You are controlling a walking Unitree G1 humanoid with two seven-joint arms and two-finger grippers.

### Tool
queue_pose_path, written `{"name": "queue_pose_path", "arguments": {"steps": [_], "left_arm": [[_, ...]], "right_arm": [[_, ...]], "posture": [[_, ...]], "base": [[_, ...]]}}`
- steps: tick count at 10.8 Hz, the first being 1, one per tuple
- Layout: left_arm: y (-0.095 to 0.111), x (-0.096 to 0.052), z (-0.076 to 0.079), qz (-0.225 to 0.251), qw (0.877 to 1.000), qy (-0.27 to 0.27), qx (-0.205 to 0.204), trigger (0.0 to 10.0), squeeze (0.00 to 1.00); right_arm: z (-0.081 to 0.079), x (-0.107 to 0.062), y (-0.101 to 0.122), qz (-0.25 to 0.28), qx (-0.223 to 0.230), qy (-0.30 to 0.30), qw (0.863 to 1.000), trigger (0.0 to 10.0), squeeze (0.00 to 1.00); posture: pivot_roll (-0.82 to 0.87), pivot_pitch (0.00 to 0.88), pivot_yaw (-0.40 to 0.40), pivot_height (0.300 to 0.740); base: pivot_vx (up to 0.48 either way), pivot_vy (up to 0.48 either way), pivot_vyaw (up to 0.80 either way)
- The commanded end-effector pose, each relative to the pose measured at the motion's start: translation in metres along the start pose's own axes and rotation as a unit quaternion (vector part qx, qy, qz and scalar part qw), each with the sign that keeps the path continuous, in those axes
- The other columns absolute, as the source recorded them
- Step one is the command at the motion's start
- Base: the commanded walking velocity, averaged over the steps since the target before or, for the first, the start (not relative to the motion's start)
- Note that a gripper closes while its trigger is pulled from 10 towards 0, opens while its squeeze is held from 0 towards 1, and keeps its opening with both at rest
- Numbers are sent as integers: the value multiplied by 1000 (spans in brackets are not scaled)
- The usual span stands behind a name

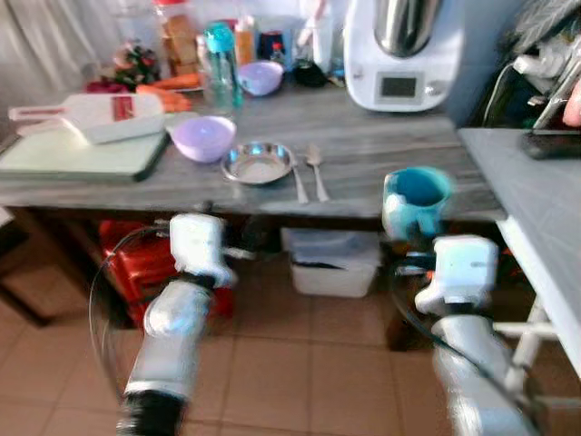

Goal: Setting the table

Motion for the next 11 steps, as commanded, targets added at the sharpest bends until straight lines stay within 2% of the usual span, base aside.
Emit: {"name": "queue_pose_path", "arguments": {"steps": [1, 6, 10, 11], "left_arm": [[6, -1, -14, 6, 1000, 9, 21, 10000, 0], [7, 0, -10, 10, 1000, 1, 25, 10000, 0], [4, -5, -9, 2, 1000, -6, 19, 10000, 0], [4, -6, -7, 2, 1000, -10, 19, 10000, 0]], "right_arm": [[-9, 2, 11, 21, 8, 8, 1000, 10000, 0], [-6, 2, 8, 20, 9, 3, 1000, 10000, 0], [-8, 2, 10, 25, 7, 8, 1000, 10000, 0], [-9, 3, 10, 27, 5, 7, 1000, 10000, 0]], "posture": [[10, 28, 24, 740], [14, 25, 24, 740], [15, 27, 29, 740], [16, 27, 31, 740]], "base": [[371, 0, 406], [373, 0, 83], [371, 0, 0], [371, 0, 606]]}}
Point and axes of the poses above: a point about 5 cm out from each wrist's last joint towards the gripper, its own x axis pointing out of the wrist towards the gripper, its own y axis along the axis of the wrist's last joint, z = x × y, the point moved 6 cm from there along x, pointing out of the wrist towards the gripper, and after that the axes turned 7 degrees about x, right-handed, at the moved point
